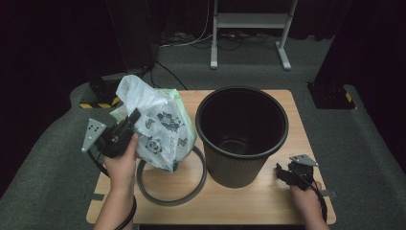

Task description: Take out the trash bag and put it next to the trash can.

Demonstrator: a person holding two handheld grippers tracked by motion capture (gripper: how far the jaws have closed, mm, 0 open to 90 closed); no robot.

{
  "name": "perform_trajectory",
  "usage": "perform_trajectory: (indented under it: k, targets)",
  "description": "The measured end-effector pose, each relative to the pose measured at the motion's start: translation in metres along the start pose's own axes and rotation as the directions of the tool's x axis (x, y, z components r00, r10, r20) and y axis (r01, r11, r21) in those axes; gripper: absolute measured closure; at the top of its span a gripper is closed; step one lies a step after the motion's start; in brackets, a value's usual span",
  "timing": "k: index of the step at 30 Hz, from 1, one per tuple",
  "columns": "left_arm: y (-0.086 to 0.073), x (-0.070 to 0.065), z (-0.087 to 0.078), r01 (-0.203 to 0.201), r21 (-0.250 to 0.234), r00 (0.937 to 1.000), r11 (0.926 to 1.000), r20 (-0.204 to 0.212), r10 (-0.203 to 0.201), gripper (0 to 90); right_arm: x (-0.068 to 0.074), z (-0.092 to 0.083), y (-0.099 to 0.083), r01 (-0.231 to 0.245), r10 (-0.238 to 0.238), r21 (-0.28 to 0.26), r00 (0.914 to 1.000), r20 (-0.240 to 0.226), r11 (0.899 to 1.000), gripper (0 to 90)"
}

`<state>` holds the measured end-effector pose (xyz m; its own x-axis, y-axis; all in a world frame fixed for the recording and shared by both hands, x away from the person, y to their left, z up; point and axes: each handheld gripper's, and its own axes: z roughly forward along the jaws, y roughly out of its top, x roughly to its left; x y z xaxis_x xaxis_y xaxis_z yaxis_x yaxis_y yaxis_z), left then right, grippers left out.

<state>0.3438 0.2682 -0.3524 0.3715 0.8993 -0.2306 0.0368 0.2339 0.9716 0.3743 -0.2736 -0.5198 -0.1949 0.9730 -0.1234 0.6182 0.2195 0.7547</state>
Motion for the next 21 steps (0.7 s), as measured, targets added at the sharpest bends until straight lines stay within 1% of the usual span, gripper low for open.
perform_trajectory:
  k: [2,4,7,10,11,12,13,16,19,21]
  targets:
    - [-0.004,0.001,0.002,0.003,0.016,0.9999,0.9999,-0.011,-0.002,89.0,0.000,0.001,0.000,0.001,-0.001,0.006,1.0000,0.004,1.000,22.9]
    - [-0.008,0.001,0.004,-0.004,0.034,0.9998,0.9994,-0.022,0.004,88.9,0.000,0.003,-0.001,0.010,-0.010,0.009,0.9999,-0.008,1.000,22.7]
    - [-0.013,-0.001,0.007,-0.026,0.063,0.9992,0.9976,-0.028,0.028,89.0,0.000,0.003,-0.001,0.007,-0.007,0.007,0.9999,-0.014,1.000,22.4]
    - [-0.019,-0.004,0.013,-0.050,0.098,0.9982,0.9939,-0.028,0.053,89.0,-0.001,0.003,-0.001,0.005,-0.005,0.007,0.9998,-0.019,1.000,21.8]
    - [-0.021,-0.004,0.015,-0.062,0.119,0.9974,0.9910,-0.030,0.066,89.0,-0.001,0.004,-0.001,0.000,0.000,0.005,0.9998,-0.022,1.000,21.7]
    - [-0.024,-0.004,0.017,-0.064,0.126,0.9972,0.9900,-0.031,0.068,89.0,-0.002,0.003,-0.002,-0.013,0.013,0.004,0.9996,-0.027,1.000,21.8]
    - [-0.025,-0.004,0.020,-0.053,0.136,0.9978,0.9892,-0.031,0.058,89.0,-0.002,0.003,-0.003,-0.020,0.020,0.006,0.9993,-0.033,1.000,21.7]
    - [-0.028,-0.006,0.028,-0.040,0.157,0.9982,0.9867,-0.038,0.047,89.0,-0.003,0.004,-0.002,-0.029,0.029,0.010,0.9987,-0.041,1.000,21.6]
    - [-0.026,-0.010,0.041,-0.054,0.187,0.9973,0.9808,-0.038,0.062,89.0,-0.004,0.004,-0.002,-0.039,0.039,0.016,0.9980,-0.049,0.999,21.5]
    - [-0.025,-0.013,0.051,-0.068,0.202,0.9964,0.9769,-0.036,0.077,89.0,-0.004,0.005,-0.002,-0.059,0.061,0.025,0.9963,-0.060,0.998,21.4]
